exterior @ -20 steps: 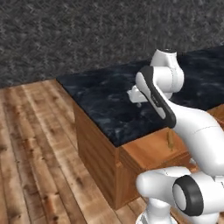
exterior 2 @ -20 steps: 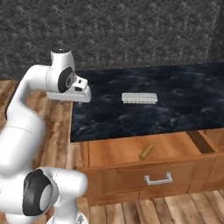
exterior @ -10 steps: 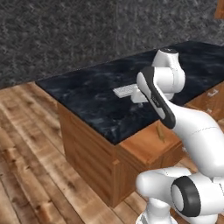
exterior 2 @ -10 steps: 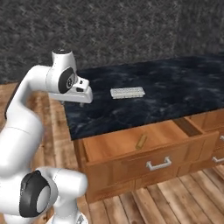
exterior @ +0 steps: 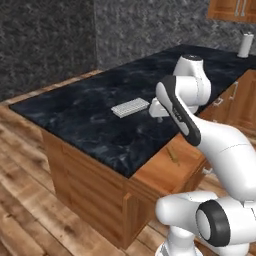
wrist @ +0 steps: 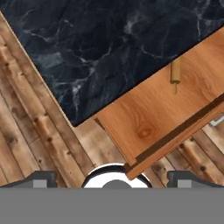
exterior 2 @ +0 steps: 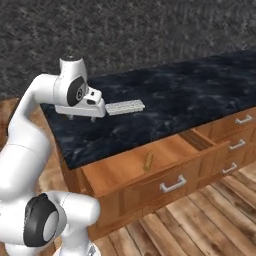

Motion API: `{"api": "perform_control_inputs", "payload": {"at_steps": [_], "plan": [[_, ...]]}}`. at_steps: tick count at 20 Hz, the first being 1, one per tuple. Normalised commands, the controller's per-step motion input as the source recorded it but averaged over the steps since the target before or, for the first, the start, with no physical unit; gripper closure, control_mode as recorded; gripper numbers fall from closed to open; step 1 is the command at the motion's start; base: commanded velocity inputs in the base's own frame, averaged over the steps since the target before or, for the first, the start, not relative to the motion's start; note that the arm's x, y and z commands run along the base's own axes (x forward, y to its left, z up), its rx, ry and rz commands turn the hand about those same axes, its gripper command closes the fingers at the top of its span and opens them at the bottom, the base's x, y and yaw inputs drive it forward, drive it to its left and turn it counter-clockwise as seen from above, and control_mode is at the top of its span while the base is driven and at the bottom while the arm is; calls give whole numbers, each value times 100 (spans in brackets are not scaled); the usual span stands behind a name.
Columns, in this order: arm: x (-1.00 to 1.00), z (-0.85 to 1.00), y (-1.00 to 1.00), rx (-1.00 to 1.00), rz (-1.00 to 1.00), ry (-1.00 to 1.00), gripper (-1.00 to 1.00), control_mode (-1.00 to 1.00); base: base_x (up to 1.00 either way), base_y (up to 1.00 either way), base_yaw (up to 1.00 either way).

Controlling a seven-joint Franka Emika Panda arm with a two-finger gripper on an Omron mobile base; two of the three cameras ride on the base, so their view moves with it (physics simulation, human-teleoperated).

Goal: Pick the rolling pin from the drawer and place it on the counter.

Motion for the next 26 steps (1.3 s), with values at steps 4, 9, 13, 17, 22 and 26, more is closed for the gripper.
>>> {"api": "perform_control_inputs", "payload": {"at_steps": [4,9,13,17,22,26], "plan": [[0,0,0,0,0,0,-100,100,16,52,-41],[0,0,0,0,0,0,-100,100,17,46,-44],[0,0,0,0,0,0,-100,100,10,38,-46],[0,0,0,0,0,0,-100,100,1,7,-48],[0,0,0,7,-46,0,-100,-100,0,0,-11],[5,-4,0,5,-54,0,-100,-100,0,0,0]]}}
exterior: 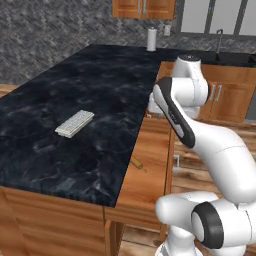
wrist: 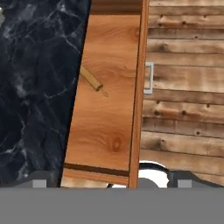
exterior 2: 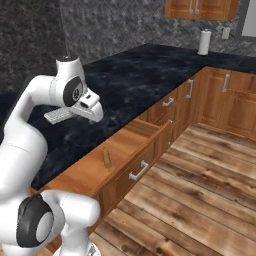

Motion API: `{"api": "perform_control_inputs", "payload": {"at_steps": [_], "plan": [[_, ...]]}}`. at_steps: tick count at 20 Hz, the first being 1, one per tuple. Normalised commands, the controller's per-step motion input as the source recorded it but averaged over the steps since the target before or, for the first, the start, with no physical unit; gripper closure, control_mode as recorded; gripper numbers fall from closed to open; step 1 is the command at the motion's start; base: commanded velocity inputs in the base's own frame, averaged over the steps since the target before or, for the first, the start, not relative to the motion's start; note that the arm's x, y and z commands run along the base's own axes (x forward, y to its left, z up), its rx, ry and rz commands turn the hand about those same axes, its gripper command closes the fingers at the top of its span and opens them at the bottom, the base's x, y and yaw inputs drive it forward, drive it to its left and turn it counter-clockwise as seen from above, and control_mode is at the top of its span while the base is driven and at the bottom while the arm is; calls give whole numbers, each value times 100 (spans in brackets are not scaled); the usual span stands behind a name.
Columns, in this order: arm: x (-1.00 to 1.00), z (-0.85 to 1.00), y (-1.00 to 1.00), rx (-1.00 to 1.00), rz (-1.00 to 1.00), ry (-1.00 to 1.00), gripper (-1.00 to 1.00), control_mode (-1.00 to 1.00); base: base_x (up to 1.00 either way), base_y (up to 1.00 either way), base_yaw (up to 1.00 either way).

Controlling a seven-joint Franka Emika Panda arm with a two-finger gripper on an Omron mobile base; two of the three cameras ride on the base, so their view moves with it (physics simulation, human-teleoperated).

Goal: Pick the rolling pin from the drawer and place it on the counter.

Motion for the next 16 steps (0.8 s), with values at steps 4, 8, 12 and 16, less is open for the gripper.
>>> {"api": "perform_control_inputs", "payload": {"at_steps": [4,8,12,16], "plan": [[33,-19,-5,0,-40,8,-100,-100,0,0,0],[44,-46,-36,0,-23,17,-100,-100,0,0,0],[37,-54,-28,0,-10,18,-100,-100,0,0,0],[16,-57,-21,0,-1,11,-100,-100,0,0,0]]}}
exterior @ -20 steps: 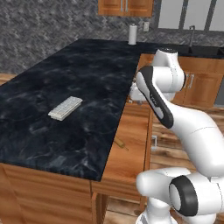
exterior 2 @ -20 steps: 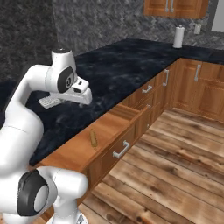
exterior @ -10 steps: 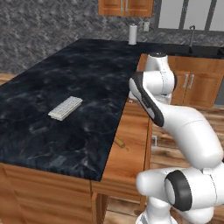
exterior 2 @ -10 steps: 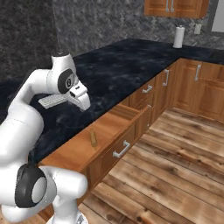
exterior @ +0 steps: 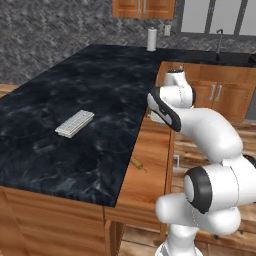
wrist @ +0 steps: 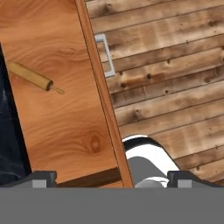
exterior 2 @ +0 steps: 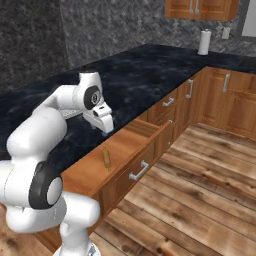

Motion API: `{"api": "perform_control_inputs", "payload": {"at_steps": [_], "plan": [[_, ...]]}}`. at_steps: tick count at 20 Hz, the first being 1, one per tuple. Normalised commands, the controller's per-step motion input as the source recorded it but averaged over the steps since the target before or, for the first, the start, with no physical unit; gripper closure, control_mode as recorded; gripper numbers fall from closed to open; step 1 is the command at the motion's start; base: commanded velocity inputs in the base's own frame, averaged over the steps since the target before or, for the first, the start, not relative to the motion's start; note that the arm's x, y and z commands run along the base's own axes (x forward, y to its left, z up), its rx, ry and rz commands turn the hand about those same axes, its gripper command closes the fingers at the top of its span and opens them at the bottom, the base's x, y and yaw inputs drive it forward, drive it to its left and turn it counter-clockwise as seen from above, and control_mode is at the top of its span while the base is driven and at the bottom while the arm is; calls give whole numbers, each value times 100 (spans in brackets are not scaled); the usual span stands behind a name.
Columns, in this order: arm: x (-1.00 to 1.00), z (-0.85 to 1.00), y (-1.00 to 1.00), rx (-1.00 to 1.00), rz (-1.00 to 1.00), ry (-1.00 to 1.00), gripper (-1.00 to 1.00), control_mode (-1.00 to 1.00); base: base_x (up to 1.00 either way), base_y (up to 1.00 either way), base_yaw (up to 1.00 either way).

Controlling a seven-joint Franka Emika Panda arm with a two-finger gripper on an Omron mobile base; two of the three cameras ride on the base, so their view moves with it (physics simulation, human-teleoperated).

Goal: Pick the rolling pin from the drawer and place it on the counter.

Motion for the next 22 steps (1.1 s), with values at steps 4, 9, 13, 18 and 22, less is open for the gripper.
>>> {"api": "perform_control_inputs", "payload": {"at_steps": [4,9,13,18,22], "plan": [[4,-63,-34,0,-1,6,-100,-100,0,0,0],[0,-64,-53,0,-1,1,-100,-100,0,0,0],[-5,-65,-29,0,0,0,-100,-100,0,0,0],[-3,-61,-1,0,0,0,-100,-100,0,0,0],[0,-46,4,0,1,0,-100,-100,0,0,0]]}}
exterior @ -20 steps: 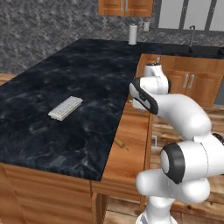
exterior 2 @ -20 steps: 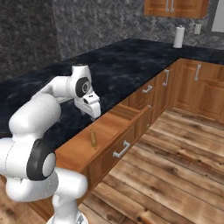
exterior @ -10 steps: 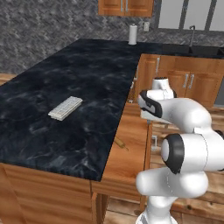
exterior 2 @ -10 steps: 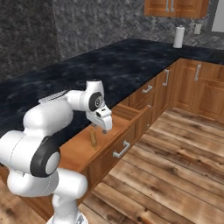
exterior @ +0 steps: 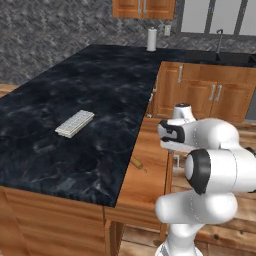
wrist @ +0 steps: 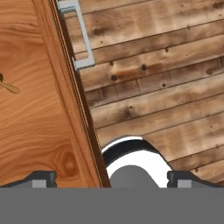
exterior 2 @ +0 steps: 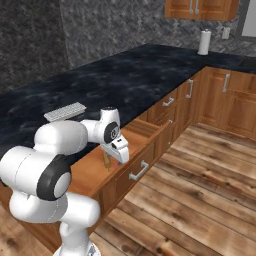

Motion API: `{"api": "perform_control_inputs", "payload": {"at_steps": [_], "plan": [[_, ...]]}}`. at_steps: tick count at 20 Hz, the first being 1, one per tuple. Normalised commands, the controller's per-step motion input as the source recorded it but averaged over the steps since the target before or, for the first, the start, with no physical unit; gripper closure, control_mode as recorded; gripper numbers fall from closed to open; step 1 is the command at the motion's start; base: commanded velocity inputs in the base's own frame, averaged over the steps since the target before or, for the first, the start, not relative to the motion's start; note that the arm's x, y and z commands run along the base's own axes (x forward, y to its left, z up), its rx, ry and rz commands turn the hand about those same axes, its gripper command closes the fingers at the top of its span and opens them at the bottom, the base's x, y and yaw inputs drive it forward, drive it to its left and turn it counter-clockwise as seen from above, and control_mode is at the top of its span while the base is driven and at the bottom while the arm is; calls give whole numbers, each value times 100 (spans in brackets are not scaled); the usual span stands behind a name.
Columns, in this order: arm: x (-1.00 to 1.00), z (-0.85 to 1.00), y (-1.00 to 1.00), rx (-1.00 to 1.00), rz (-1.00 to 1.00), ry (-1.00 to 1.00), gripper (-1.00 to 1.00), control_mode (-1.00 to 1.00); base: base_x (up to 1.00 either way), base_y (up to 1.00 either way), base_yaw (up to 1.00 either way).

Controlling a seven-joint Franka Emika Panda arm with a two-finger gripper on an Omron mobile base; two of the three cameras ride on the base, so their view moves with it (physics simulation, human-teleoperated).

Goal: Pick the rolling pin from the drawer and place it on the counter.

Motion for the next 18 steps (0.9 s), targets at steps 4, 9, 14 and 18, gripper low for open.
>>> {"api": "perform_control_inputs", "payload": {"at_steps": [4,9,14,18], "plan": [[1,-39,0,0,4,0,-100,-100,0,0,0],[4,-41,19,0,5,0,-100,-100,0,0,0],[15,-41,28,0,8,0,-100,-100,0,0,0],[20,-41,1,0,6,0,-100,-100,0,0,0]]}}
